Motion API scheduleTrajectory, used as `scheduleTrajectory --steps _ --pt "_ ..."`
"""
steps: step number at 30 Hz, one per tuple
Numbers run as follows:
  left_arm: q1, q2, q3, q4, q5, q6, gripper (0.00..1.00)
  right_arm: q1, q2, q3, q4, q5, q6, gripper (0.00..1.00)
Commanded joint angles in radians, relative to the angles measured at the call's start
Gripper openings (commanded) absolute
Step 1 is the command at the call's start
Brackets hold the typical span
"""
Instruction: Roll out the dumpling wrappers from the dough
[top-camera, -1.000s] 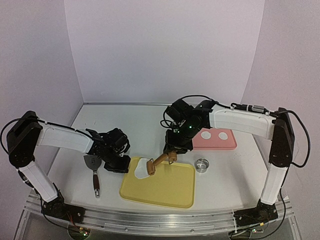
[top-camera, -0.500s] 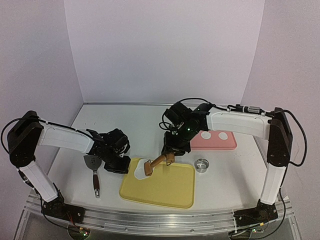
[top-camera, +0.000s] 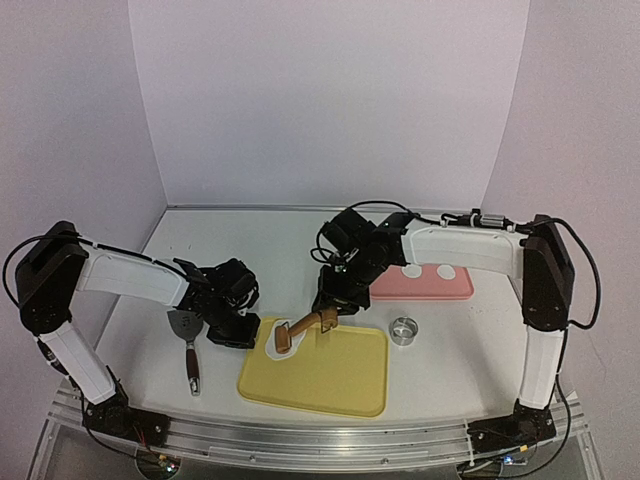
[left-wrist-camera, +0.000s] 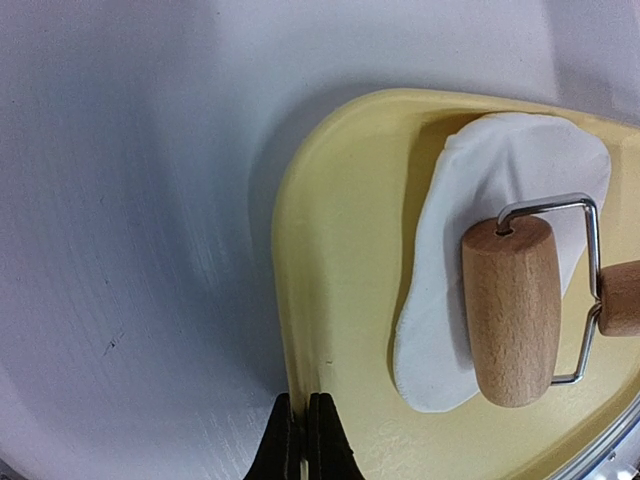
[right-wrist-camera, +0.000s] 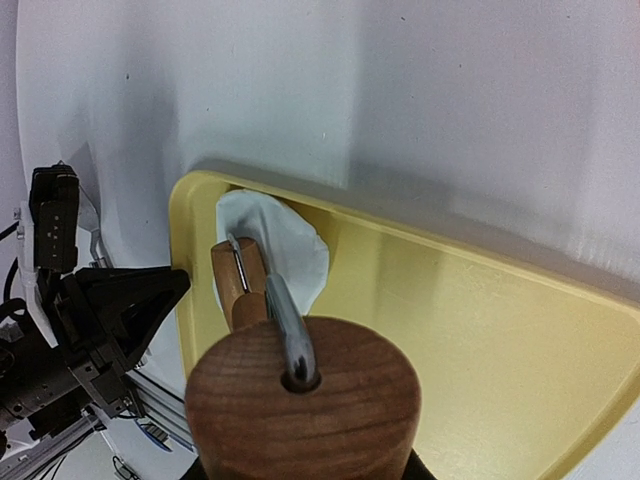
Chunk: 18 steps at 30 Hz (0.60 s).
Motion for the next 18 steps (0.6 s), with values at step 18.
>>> scheduleTrajectory --steps 18 --pt "-0.011 0.012 0.032 0.069 0.039 -0.005 0.00 0.009 0.218 0.075 -0.229 0.143 0.013 0.00"
